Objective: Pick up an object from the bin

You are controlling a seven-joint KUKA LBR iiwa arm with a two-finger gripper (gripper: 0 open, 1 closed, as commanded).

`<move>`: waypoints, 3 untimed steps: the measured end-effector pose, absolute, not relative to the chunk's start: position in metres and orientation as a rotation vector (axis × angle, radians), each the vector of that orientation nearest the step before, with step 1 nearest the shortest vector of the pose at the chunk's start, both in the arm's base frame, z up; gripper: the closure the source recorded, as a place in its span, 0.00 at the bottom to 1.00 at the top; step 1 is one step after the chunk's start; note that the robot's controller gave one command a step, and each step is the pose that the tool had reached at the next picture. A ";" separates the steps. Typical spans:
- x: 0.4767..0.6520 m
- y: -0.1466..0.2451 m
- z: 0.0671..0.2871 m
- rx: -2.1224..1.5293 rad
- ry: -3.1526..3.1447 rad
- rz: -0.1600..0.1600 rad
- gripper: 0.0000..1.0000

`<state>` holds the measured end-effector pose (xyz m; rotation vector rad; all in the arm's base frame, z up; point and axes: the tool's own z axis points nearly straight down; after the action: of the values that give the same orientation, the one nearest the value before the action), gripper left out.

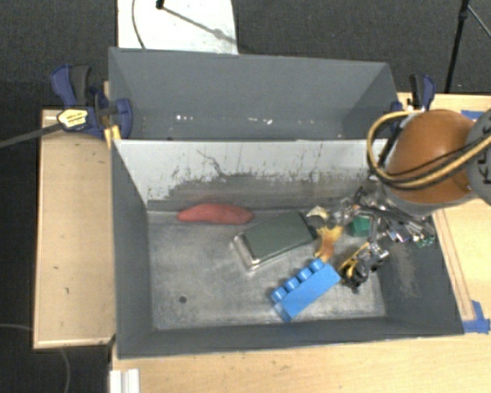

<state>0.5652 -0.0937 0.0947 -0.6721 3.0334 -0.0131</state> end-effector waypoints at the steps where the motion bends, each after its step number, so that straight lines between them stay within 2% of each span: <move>1: 0.556 -0.094 0.096 -0.978 2.934 -0.030 0.00; 2: 0.550 -0.099 0.097 -0.970 2.971 -0.025 1.00; 3: 0.549 -0.095 0.090 -0.971 2.960 -0.020 0.00</move>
Offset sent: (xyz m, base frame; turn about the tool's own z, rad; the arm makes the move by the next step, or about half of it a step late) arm -0.0537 -0.0301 -0.0247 0.0419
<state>0.5494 -0.0952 0.0904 -0.9712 2.9596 -0.0198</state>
